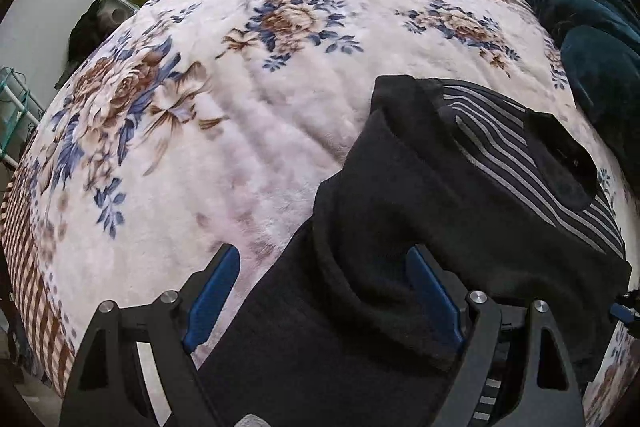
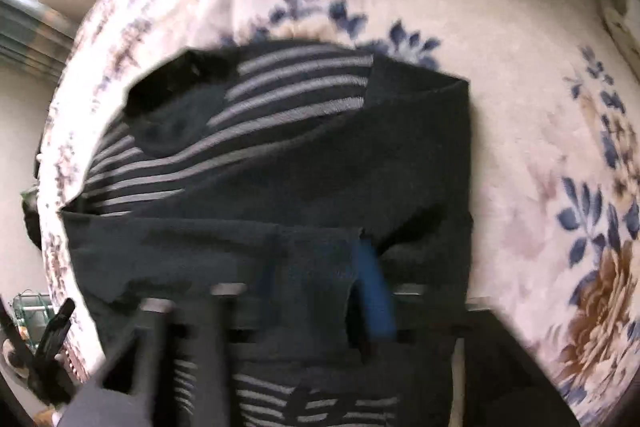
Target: Fold small clothes
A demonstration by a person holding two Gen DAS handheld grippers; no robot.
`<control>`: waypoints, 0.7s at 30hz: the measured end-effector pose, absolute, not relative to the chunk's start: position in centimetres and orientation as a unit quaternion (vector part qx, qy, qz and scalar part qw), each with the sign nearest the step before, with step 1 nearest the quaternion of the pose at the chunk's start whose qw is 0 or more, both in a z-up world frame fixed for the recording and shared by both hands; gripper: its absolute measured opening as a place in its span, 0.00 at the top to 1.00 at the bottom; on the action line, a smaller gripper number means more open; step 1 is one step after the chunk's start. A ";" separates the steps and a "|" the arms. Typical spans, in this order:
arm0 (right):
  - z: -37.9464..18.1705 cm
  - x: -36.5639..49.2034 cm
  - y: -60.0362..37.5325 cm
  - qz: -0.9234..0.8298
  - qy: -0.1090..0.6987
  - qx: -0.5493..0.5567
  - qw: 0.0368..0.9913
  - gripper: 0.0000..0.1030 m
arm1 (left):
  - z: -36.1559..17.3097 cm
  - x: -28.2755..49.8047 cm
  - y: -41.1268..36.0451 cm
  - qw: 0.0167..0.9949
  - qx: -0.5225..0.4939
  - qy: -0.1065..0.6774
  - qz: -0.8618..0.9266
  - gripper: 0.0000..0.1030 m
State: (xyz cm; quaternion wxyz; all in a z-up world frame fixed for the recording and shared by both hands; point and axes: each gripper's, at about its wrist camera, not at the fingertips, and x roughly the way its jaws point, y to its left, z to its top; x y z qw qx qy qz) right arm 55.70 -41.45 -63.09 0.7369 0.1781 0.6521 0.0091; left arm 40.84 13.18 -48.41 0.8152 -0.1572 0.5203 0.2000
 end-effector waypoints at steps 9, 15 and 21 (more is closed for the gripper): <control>-60.6 53.8 -38.5 -0.015 0.606 0.103 0.788 0.93 | -48.1 41.0 14.1 0.815 -0.163 0.518 0.205 0.17; -58.8 53.6 -42.9 -0.089 0.585 0.129 0.796 0.93 | -48.0 41.8 14.5 0.815 -0.168 0.515 0.203 0.17; -61.4 55.5 -46.3 -0.095 0.653 0.153 0.735 0.90 | -48.9 43.7 14.4 0.815 -0.182 0.513 0.199 0.17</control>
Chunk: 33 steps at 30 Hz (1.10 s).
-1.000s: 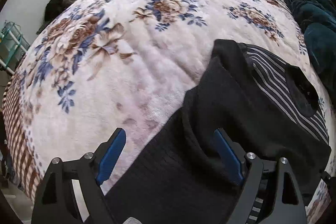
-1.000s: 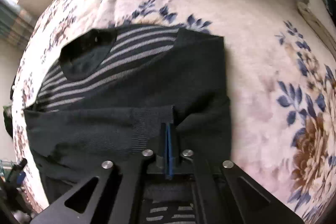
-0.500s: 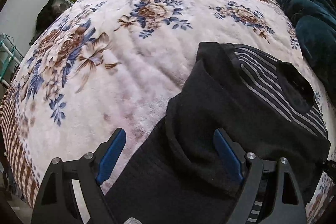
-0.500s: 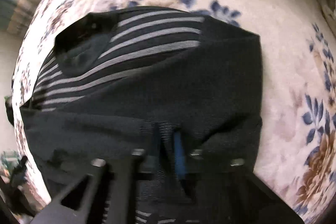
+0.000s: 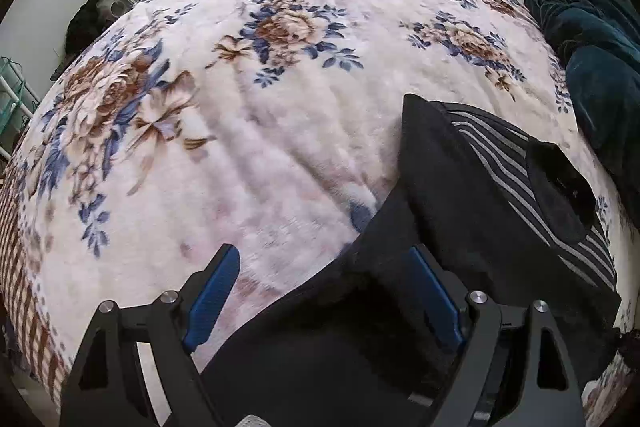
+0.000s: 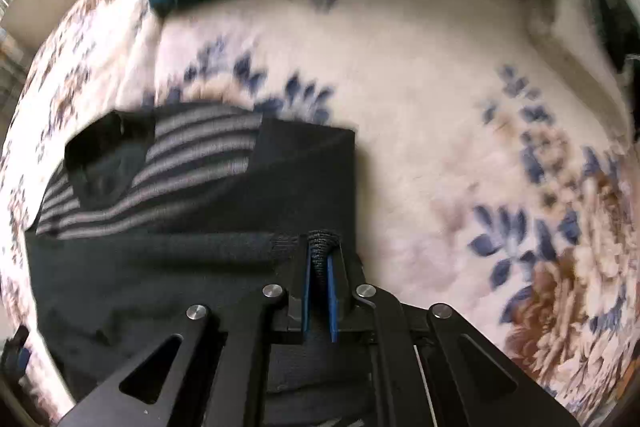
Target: Fold small clothes
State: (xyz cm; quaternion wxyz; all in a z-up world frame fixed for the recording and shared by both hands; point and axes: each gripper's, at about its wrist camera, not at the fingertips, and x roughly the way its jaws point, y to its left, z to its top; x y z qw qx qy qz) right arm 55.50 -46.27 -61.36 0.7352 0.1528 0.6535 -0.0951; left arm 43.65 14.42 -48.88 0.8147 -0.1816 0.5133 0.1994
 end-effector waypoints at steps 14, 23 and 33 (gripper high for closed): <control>-59.8 62.6 -20.9 0.228 0.658 0.059 0.715 0.38 | -54.1 40.5 15.2 0.784 -0.178 0.565 0.186 0.15; -64.8 67.4 -8.0 0.321 0.688 0.038 0.650 0.41 | -54.8 41.8 15.2 0.777 -0.196 0.569 0.187 0.14; -62.7 67.9 -12.5 0.279 0.660 0.092 0.691 0.93 | -55.1 41.7 15.7 0.776 -0.211 0.569 0.171 0.11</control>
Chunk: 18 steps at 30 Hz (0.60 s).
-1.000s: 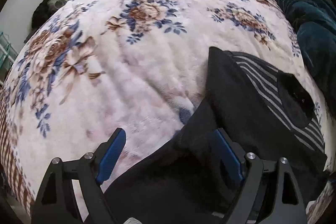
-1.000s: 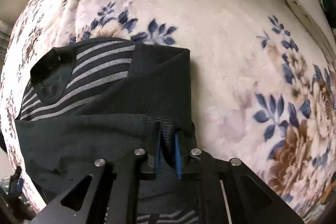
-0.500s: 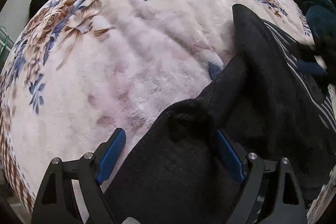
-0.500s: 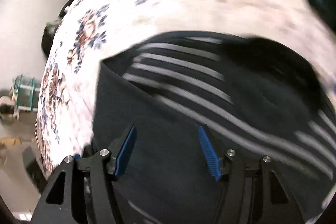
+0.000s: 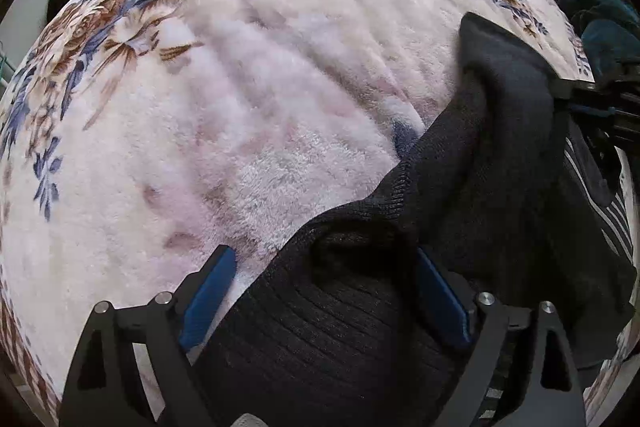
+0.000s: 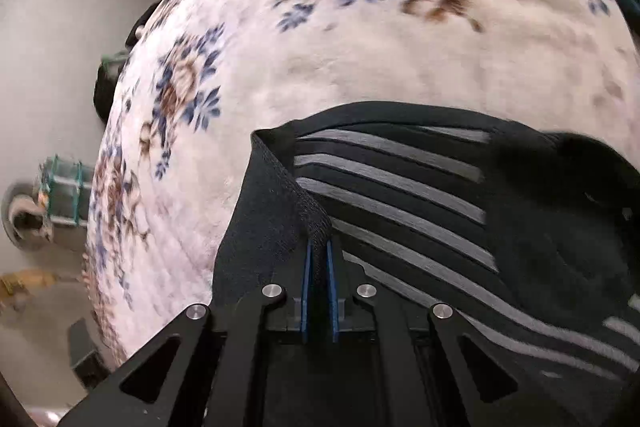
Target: Fold small clothes
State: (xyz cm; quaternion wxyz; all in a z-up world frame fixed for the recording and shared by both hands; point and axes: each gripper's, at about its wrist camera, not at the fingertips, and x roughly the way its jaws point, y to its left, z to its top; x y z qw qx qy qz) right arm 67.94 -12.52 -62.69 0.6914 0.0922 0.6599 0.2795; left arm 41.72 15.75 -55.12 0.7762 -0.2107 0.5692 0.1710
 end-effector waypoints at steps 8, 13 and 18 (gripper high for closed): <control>-62.2 68.3 -15.6 0.259 0.673 0.037 0.692 0.74 | -53.1 43.4 16.3 0.786 -0.203 0.560 0.166 0.11; -64.1 66.5 -16.5 0.255 0.695 -0.079 0.667 0.47 | -52.1 45.2 17.3 0.797 -0.198 0.544 0.174 0.11; -65.4 64.0 -17.2 0.253 0.680 -0.129 0.676 0.95 | -52.5 46.6 17.9 0.795 -0.202 0.541 0.185 0.11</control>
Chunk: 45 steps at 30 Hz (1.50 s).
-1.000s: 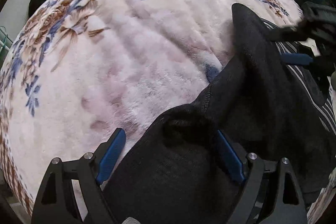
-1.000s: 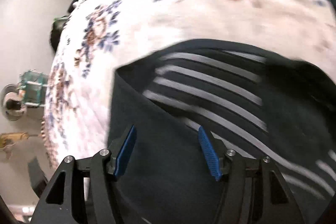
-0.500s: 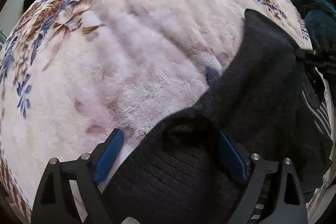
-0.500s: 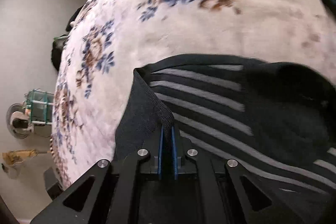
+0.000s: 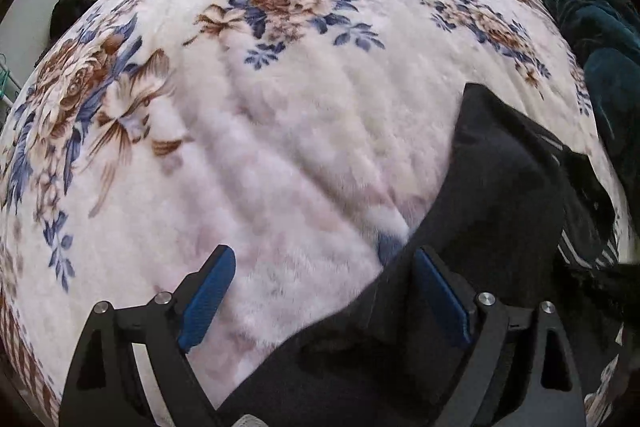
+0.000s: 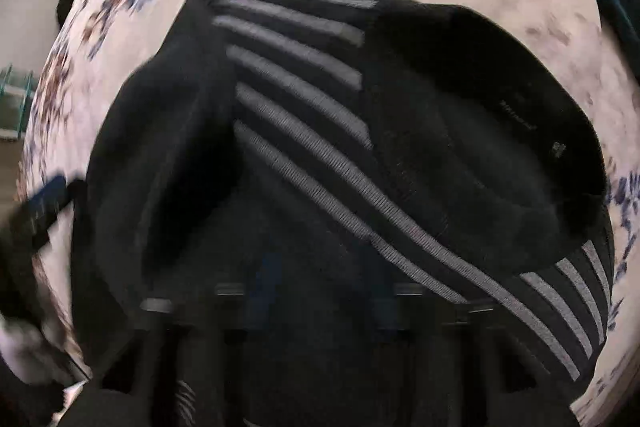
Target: Fold small clothes
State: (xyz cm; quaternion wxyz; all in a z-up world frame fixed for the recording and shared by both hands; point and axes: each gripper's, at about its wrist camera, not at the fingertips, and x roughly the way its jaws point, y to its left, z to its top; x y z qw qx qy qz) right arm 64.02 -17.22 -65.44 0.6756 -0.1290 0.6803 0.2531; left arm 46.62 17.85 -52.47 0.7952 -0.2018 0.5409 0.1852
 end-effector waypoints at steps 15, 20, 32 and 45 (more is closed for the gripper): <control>-61.3 69.5 -21.4 0.201 0.667 0.021 0.717 0.48 | -53.6 46.4 17.8 0.792 -0.163 0.555 0.195 0.11; -63.4 69.8 -14.6 0.279 0.679 -0.027 0.679 0.47 | -54.2 44.7 18.7 0.783 -0.169 0.565 0.198 0.11; -58.3 54.2 -32.3 0.049 0.650 0.194 0.733 0.46 | -46.8 44.7 11.0 0.822 -0.148 0.536 0.126 0.11; -64.0 46.7 -50.1 -0.093 0.619 0.359 0.692 0.46 | -52.9 53.9 -4.0 0.821 0.086 0.563 0.034 0.11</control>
